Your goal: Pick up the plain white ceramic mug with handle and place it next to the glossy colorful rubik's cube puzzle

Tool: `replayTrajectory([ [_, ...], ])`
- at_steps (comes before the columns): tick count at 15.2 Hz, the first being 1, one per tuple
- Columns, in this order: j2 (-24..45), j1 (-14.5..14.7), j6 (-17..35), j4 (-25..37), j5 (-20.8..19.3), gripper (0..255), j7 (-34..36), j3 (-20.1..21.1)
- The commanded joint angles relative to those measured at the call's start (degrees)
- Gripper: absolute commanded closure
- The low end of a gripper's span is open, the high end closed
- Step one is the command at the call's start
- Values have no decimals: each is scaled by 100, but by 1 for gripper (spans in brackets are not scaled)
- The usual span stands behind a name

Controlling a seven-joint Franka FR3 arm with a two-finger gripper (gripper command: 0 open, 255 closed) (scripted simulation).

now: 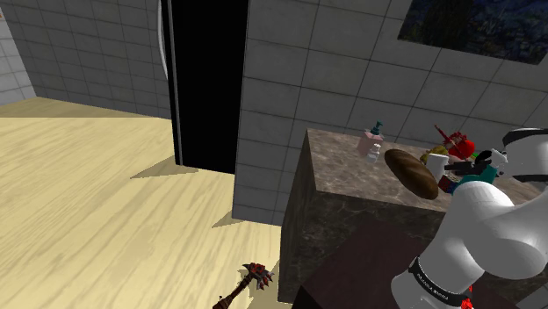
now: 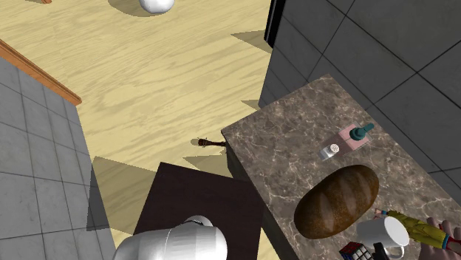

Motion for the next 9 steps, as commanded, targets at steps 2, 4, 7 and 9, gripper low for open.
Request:
replayTrajectory([
  [2,-3,6,3,-4,-1,255,-1,-3],
  [4,-4,7,6,-6,-1,255,-2,-3],
  [7,24,9,-7,6,11,255,31,28],
  [9,2,52,-17,51,-7,255,29,-18],
])
